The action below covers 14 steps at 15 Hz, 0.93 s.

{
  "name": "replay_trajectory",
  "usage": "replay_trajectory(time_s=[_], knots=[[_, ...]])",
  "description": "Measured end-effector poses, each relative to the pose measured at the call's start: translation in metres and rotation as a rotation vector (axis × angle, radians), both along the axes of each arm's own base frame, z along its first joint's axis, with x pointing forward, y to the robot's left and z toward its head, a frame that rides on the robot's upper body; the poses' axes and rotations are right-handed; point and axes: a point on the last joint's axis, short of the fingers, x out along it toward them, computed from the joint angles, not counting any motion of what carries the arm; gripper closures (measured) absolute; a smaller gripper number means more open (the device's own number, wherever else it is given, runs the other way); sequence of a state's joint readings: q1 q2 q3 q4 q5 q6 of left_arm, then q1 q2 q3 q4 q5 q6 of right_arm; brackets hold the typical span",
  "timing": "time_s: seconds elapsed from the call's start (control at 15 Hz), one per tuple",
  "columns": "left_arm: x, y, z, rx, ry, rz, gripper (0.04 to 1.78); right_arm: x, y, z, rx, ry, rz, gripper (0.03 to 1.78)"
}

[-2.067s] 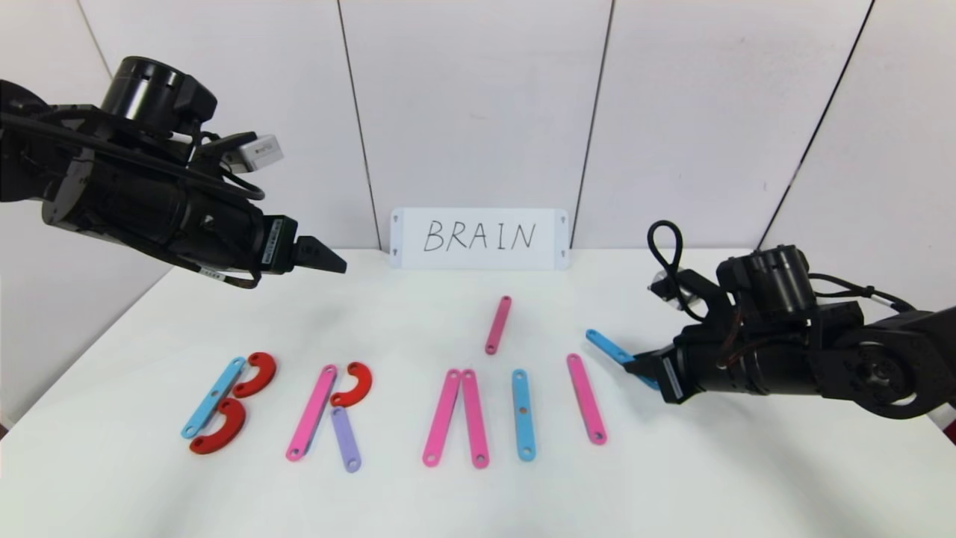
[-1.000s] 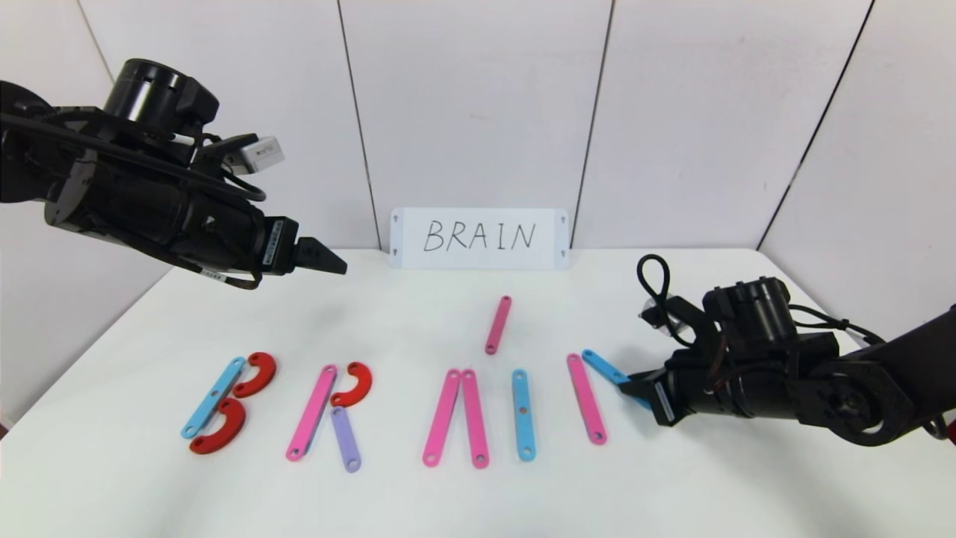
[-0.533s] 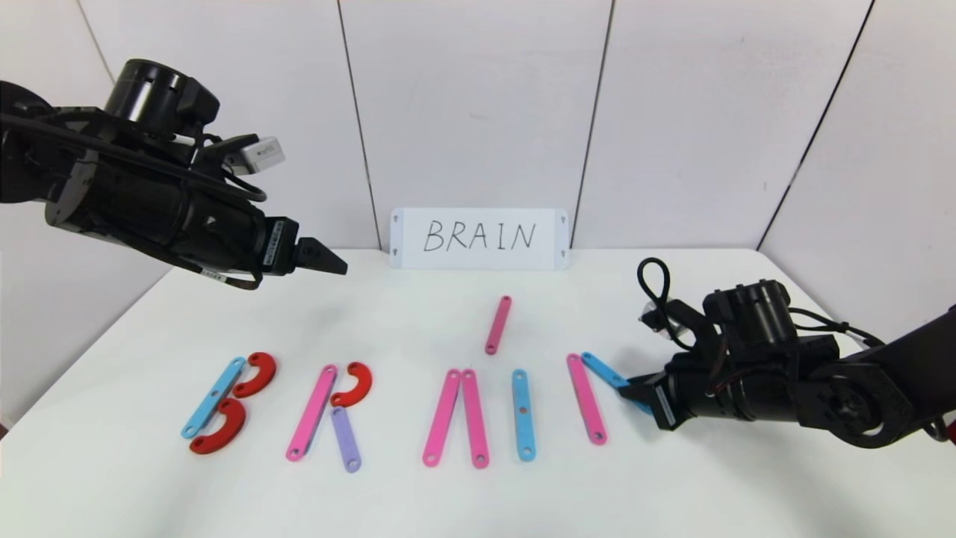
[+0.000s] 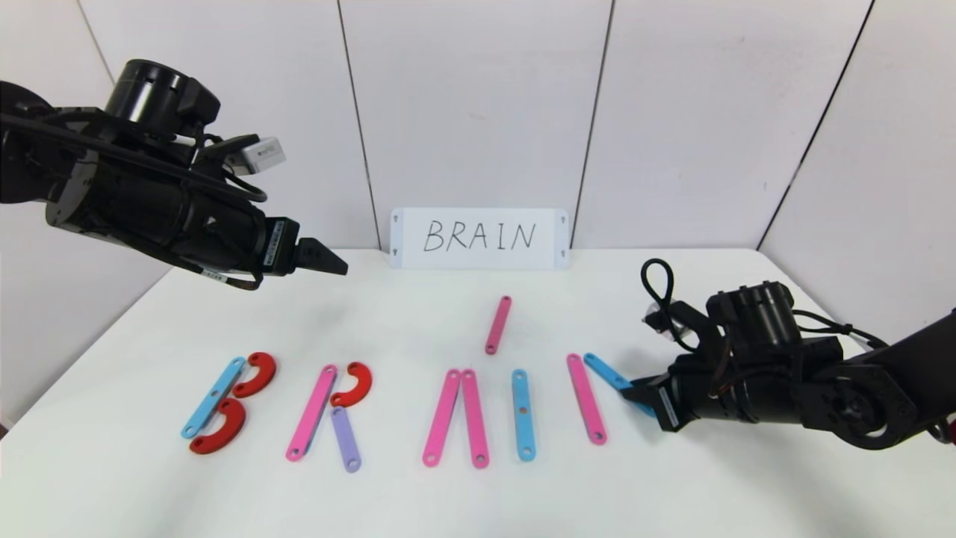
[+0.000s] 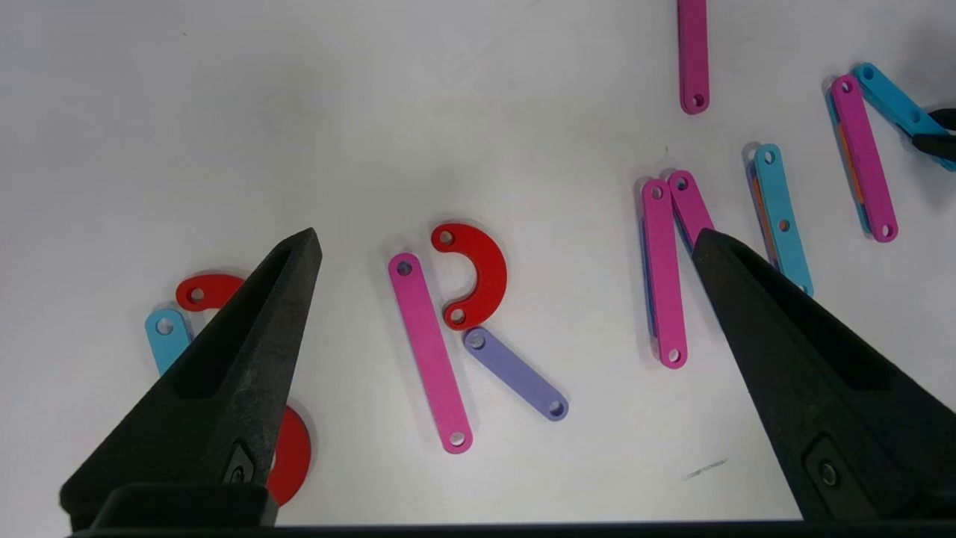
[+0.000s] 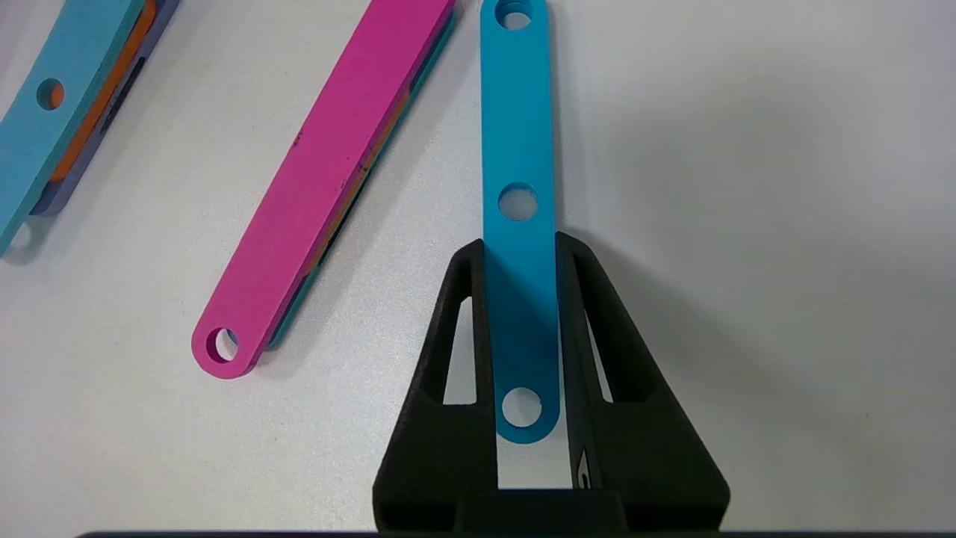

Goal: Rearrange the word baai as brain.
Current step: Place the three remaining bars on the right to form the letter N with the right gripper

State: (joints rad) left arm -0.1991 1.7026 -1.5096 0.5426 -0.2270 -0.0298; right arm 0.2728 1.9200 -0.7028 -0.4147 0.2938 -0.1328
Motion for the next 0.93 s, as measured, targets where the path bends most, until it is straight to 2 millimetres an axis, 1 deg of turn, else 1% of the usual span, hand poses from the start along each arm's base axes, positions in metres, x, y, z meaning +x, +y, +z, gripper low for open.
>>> replay_trajectory(time_s=[0.13, 0.27, 0.4, 0.53, 0.67, 0.8, 0.93], knots=[[-0.0001, -0.0001, 0.0000, 0.000, 0.001, 0.000, 0.08, -0.0010, -0.0003, -0.0003, 0.000, 0.003, 0.000, 1.48], [-0.0001, -0.0001, 0.0000, 0.000, 0.001, 0.000, 0.08, -0.0019, -0.0005, -0.0002, 0.000, 0.003, 0.000, 1.33], [0.0002, -0.0002, -0.0003, 0.000, 0.001, 0.000, 0.08, -0.0019, -0.0009, -0.0002, 0.001, 0.003, -0.002, 1.06], [0.0002, -0.0002, -0.0003, 0.000, 0.001, 0.000, 0.08, -0.0019, -0.0011, 0.0001, 0.002, 0.004, -0.005, 0.69], [0.0002, -0.0007, -0.0004, 0.000, 0.002, -0.002, 0.08, -0.0021, -0.0012, 0.0015, 0.005, 0.000, -0.007, 0.40], [0.0001, -0.0013, -0.0006, 0.001, 0.002, -0.004, 0.08, -0.0024, -0.0016, 0.0049, 0.009, -0.009, -0.012, 0.19], [-0.0001, -0.0017, -0.0014, 0.001, 0.005, -0.005, 0.08, -0.0024, 0.0007, 0.0090, 0.032, -0.008, -0.030, 0.09]])
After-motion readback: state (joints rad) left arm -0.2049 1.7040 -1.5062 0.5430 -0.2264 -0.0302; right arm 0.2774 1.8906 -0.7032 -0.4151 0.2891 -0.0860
